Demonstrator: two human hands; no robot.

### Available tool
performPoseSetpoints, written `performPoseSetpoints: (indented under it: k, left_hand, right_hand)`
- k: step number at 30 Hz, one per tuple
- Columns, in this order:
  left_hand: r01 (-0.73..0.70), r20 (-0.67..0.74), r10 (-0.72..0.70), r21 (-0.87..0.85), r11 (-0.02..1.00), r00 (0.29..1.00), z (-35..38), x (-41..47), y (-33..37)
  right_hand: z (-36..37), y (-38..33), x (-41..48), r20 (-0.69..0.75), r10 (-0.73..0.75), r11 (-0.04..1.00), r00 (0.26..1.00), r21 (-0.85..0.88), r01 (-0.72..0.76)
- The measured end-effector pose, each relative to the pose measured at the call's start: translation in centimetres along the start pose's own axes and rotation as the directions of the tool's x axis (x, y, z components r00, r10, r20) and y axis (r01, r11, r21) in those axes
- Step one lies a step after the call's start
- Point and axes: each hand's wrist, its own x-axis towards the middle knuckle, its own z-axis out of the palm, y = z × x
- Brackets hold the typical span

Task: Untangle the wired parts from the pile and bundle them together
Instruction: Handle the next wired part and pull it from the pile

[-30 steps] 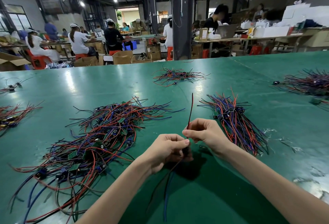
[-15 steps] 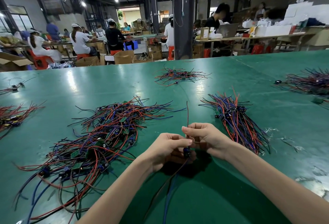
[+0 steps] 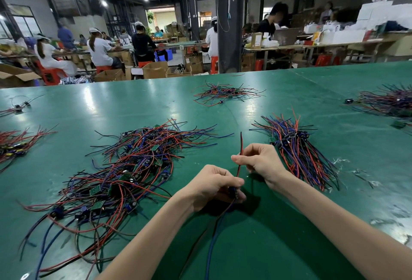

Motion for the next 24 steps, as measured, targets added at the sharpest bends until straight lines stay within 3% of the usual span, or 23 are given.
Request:
performPoseSetpoints:
  k: [7,14,17,24]
  left_hand:
    - [0.012,0.096,-0.014,0.017,1.0,0.995,0.2,-0.3,0.1]
    - [-0.005,0.12,0.004,0.014,1.0,0.993,0.2,-0.5,0.2]
    - [-0.01,0.135,0.007,0.024,1.0,0.991,0.1,-0.5,0.2]
    - [-0.037,0.12,0.035,0.018,0.999,0.992,-0.6,-0.4,0.2]
  right_hand:
    - [-1.9,0.2,1.6,-0.225,-0.07,0.989,0.972,-0.144,0.038]
    - [-2.2,-0.1,1.7,-0.237,-0.207,0.946,0.949,-0.294,0.133]
    - [-2.4,-0.2,1.6,-0.249,-0.138,0.972,0.959,-0.219,0.083]
    - [-2.6,-1.1,1.2,-0.242,0.091,0.985,0.966,0.163,-0.052]
